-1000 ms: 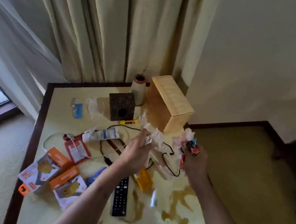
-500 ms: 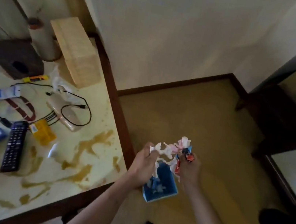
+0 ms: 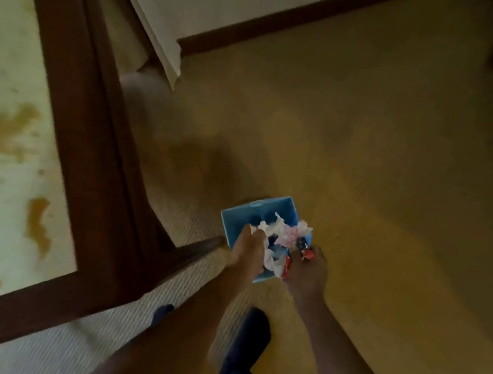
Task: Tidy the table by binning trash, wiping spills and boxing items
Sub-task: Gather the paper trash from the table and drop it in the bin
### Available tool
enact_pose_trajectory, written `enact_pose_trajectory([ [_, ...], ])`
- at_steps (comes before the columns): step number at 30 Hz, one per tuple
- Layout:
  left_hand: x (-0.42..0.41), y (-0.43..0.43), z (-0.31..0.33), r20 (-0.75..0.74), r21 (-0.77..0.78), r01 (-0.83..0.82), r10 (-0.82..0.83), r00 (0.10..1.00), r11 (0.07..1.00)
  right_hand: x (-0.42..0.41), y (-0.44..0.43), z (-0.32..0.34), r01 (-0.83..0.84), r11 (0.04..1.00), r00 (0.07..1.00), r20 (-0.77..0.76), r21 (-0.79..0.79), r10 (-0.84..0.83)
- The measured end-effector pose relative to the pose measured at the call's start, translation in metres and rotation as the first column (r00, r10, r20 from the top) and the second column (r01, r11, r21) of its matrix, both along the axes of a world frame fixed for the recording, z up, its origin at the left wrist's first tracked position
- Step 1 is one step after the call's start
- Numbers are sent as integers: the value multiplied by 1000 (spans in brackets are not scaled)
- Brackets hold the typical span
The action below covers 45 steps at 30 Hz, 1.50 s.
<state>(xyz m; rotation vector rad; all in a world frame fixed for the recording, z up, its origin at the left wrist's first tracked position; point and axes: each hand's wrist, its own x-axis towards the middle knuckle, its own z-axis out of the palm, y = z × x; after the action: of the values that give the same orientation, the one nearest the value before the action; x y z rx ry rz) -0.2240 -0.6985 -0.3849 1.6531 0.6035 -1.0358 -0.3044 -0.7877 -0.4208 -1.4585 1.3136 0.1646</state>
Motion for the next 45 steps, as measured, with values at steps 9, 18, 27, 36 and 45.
enact_pose_trajectory([
  [9, 11, 10, -189, 78, 279, 272, -304, 950, 921, 19, 3, -187, -32, 995, 999, -38, 92, 36],
  [18, 1, 16, -160, 122, 522, 697, -852, 509, 491, 14, 2, -154, -70, 982, 998, 9, 175, 70],
  [27, 4, 12, 80, 517, 404, 512, -651, 556, 758, 17, -24, 99, -309, 914, 932, 107, -263, 346],
  [36, 36, 114, 346, 739, 613, 202, -645, 194, 763, 73, 32, 359, -435, 545, 717, 89, -717, 691],
  [45, 94, 301, 431, 645, 762, -112, -734, 212, 637, 166, 203, 460, -554, 214, 387, -21, -805, 922],
])
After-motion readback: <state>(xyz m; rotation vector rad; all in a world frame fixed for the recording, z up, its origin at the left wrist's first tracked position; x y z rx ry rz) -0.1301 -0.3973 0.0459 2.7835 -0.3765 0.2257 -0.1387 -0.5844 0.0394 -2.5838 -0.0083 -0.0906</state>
